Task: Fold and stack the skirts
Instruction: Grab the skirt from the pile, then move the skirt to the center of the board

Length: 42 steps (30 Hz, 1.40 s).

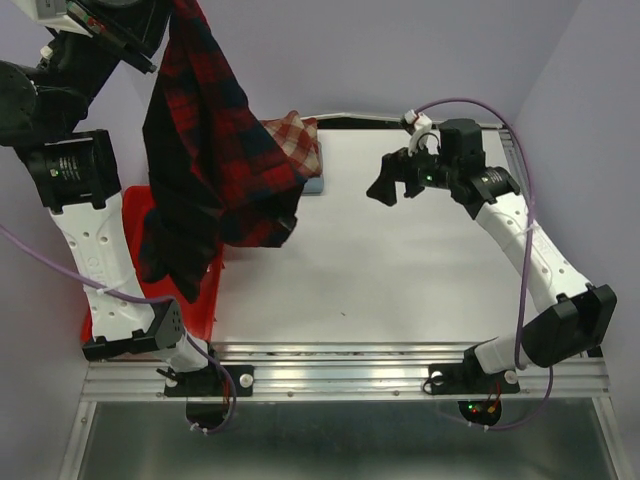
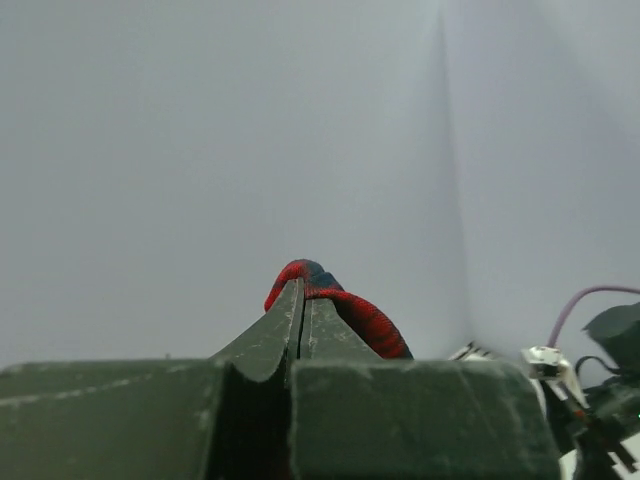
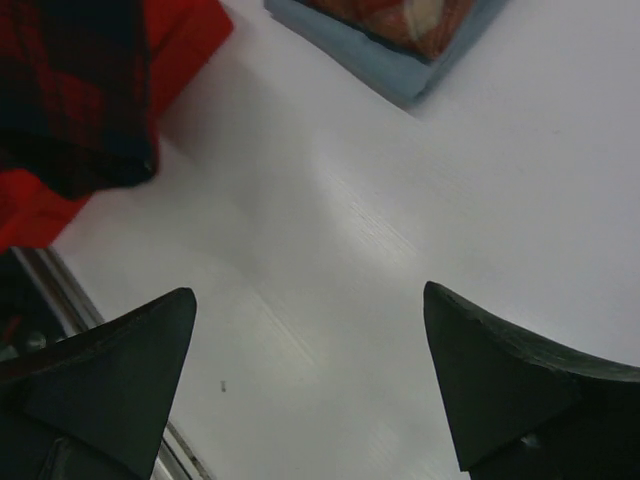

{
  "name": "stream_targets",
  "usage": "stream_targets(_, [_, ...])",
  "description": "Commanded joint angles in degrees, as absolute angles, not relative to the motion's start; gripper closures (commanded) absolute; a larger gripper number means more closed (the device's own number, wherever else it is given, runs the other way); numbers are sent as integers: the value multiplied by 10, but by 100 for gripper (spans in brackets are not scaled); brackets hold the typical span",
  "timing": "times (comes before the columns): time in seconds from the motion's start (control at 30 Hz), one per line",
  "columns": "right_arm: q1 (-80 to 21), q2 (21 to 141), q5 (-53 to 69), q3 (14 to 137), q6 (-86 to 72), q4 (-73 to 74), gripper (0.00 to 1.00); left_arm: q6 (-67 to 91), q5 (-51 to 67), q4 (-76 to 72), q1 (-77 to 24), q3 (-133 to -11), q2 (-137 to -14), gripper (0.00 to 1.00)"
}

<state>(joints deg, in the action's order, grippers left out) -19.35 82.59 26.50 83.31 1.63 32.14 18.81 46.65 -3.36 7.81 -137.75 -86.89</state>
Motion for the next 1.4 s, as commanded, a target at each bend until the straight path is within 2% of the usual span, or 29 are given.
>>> stream_targets(0.0, [-193, 797, 427, 829, -81, 222, 0, 333, 519, -202, 67, -1373, -848, 100])
stream_targets(0.13, [-227, 836, 496, 865, -137, 110, 0, 334, 526, -203, 62, -1329, -827, 100])
stream_targets(0.3, [-314, 897, 512, 962, -69, 159, 0, 337, 545, -202, 51, -1270, -812, 100])
stream_targets(0.47, [-376, 887, 532, 919, -19, 185, 0, 313, 555, -180, 45, -1206, -797, 100])
stream_targets(0.6, [-390, 853, 468, 871, 17, 204, 0, 279, 557, -159, 26, -1165, -789, 100])
stream_targets(0.7, [-390, 820, 368, 817, 19, 204, 0, 227, 562, -107, 1, -1143, -787, 100])
stream_targets(0.8, [-360, 778, 315, 768, 27, 209, 0, 129, 538, -35, -70, -1083, -772, 100])
stream_targets(0.97, [-247, 709, 271, 727, 59, 264, 0, 5, 448, 34, -197, -964, -757, 100])
stream_targets(1.1, [-64, 659, 280, 707, 91, 304, 5, -53, 343, 54, -321, -918, -790, 100])
stream_targets(1.23, [39, 627, 286, 684, 135, 331, 8, -73, 307, 57, -418, -957, -904, 100])
stream_targets(1.33, [95, 615, 281, 671, 152, 345, 10, -55, 304, 61, -458, -1056, -990, 100])
stream_targets(1.37, [107, 614, 281, 668, 155, 347, 10, -48, 308, 62, -461, -1090, -1052, 100])
